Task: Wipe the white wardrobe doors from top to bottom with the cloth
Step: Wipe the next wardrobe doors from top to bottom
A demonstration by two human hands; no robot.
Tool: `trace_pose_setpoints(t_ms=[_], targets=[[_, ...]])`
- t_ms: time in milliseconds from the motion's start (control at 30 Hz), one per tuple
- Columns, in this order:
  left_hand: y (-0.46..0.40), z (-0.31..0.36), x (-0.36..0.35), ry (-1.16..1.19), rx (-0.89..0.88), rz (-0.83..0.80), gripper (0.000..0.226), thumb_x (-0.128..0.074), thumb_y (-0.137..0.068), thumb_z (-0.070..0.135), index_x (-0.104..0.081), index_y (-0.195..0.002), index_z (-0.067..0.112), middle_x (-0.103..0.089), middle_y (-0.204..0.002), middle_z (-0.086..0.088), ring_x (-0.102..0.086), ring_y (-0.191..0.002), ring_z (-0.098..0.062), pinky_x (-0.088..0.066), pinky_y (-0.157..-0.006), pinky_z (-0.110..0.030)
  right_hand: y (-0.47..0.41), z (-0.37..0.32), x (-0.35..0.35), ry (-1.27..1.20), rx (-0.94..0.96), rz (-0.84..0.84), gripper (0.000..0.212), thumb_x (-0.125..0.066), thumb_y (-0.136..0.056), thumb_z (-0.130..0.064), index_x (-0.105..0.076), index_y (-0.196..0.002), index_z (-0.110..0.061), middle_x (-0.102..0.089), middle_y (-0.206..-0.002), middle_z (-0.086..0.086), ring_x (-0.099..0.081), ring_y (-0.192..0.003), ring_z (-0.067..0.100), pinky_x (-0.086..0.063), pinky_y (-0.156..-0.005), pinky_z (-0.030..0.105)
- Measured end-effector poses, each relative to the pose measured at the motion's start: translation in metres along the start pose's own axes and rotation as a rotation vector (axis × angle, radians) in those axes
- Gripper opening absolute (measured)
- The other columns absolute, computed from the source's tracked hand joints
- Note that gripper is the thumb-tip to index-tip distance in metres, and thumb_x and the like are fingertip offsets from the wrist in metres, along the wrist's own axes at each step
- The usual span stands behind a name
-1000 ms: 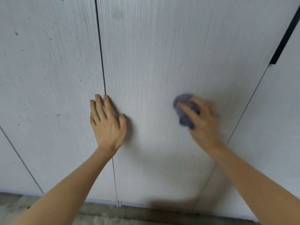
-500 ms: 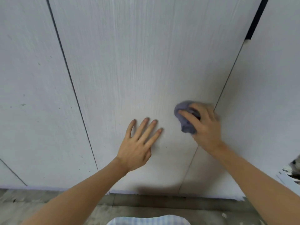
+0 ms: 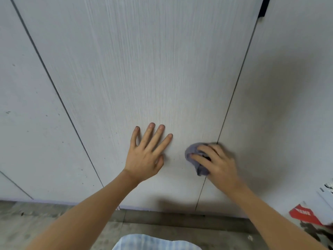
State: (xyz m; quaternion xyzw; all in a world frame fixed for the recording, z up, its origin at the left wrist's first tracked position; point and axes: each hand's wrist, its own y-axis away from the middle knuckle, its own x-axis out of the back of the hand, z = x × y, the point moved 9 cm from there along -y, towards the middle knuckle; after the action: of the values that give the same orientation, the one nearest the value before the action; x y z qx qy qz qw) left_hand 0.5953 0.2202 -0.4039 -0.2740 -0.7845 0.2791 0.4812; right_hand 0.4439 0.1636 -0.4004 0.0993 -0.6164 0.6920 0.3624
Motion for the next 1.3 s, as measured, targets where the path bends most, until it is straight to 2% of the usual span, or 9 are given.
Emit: trace_pose_setpoints(t_ms=[100, 200, 333, 433, 667, 733, 900, 1133, 1300], targets=[[-0.001, 0.000, 0.004, 0.009, -0.002, 0.020, 0.066, -0.055, -0.081, 0.032, -0.033, -0.142, 0.020, -0.026, -0.150, -0.011, -0.010, -0.144, -0.032, -0.017, -0.108, -0.060, -0.048, 0.028, 0.047, 0.058, -0.088, 0.261, 0.037, -0.059, -0.078, -0.003, -0.058, -0.110, -0.021, -0.050, -0.114, 0.001, -0.049, -0.095, 0.024, -0.046, -0.066, 0.029], [-0.004, -0.002, 0.009, 0.021, -0.022, 0.035, 0.063, -0.053, -0.082, 0.029, -0.036, -0.141, 0.019, -0.026, -0.150, -0.012, -0.021, -0.140, -0.034, -0.021, -0.106, -0.060, -0.044, 0.027, 0.037, 0.112, -0.127, 0.317, 0.034, -0.056, -0.080, -0.003, -0.066, -0.108, -0.019, -0.050, -0.114, 0.002, -0.046, -0.092, 0.027, -0.042, -0.068, 0.031], [0.003, -0.005, 0.013, 0.057, -0.063, 0.034, 0.060, -0.051, -0.084, 0.026, -0.037, -0.142, 0.018, -0.026, -0.151, -0.012, -0.023, -0.139, -0.036, -0.022, -0.108, -0.060, 0.033, -0.027, -0.054, 0.144, 0.099, -0.078, 0.038, -0.073, -0.066, -0.012, -0.061, -0.101, -0.022, -0.055, -0.112, 0.002, -0.047, -0.093, 0.025, -0.050, -0.067, 0.036], [0.021, -0.014, 0.013, 0.074, -0.078, 0.020, 0.058, -0.049, -0.085, 0.026, -0.038, -0.142, 0.018, -0.026, -0.151, -0.011, -0.021, -0.140, -0.036, -0.019, -0.109, -0.061, 0.057, -0.044, -0.079, 0.075, 0.077, -0.269, 0.047, -0.088, -0.046, -0.012, -0.069, -0.088, -0.020, -0.066, -0.101, 0.004, -0.047, -0.093, 0.024, -0.053, -0.064, 0.036], [0.042, -0.049, 0.008, 0.086, -0.016, 0.042, 0.058, -0.045, -0.083, 0.024, -0.038, -0.141, 0.017, -0.026, -0.150, -0.013, -0.022, -0.139, -0.038, -0.019, -0.108, -0.062, -0.050, -0.015, 0.000, 0.102, -0.303, 0.300, 0.049, -0.064, -0.073, -0.003, -0.053, -0.116, -0.023, -0.043, -0.114, 0.002, -0.045, -0.098, 0.026, -0.049, -0.064, 0.032], [0.048, -0.054, 0.006, 0.097, -0.001, 0.045, 0.059, -0.045, -0.083, 0.024, -0.037, -0.140, 0.016, -0.025, -0.150, -0.014, -0.021, -0.139, -0.038, -0.019, -0.107, -0.062, -0.049, -0.027, -0.013, 0.114, -0.346, 0.292, 0.049, -0.056, -0.073, -0.002, -0.056, -0.117, -0.023, -0.042, -0.117, 0.002, -0.045, -0.100, 0.027, -0.048, -0.065, 0.032], [0.061, -0.070, 0.002, 0.117, 0.024, 0.044, 0.060, -0.046, -0.081, 0.026, -0.039, -0.139, 0.014, -0.025, -0.149, -0.017, -0.021, -0.138, -0.040, -0.019, -0.106, -0.062, -0.024, -0.086, -0.072, 0.089, -0.094, 0.076, 0.026, -0.064, -0.077, -0.009, -0.072, -0.098, -0.020, -0.051, -0.110, 0.001, -0.050, -0.094, 0.022, -0.053, -0.062, 0.031], [0.061, -0.096, 0.005, 0.109, 0.093, 0.063, 0.057, -0.041, -0.083, 0.027, -0.038, -0.138, 0.013, -0.025, -0.147, -0.019, -0.023, -0.137, -0.039, -0.019, -0.106, -0.061, -0.060, -0.026, -0.016, -0.177, -0.664, 0.520, 0.039, -0.047, -0.079, -0.013, -0.049, -0.117, -0.022, -0.044, -0.118, 0.015, -0.054, -0.098, 0.033, -0.048, -0.075, 0.031], [0.073, -0.110, 0.002, 0.091, 0.195, 0.078, 0.058, -0.043, -0.081, 0.025, -0.038, -0.138, 0.013, -0.024, -0.148, -0.020, -0.021, -0.137, -0.040, -0.019, -0.107, -0.060, -0.090, -0.092, -0.058, 0.030, -0.374, 0.354, 0.051, -0.062, -0.069, -0.006, -0.052, -0.115, -0.024, -0.043, -0.115, 0.002, -0.047, -0.094, 0.023, -0.045, -0.061, 0.025]])
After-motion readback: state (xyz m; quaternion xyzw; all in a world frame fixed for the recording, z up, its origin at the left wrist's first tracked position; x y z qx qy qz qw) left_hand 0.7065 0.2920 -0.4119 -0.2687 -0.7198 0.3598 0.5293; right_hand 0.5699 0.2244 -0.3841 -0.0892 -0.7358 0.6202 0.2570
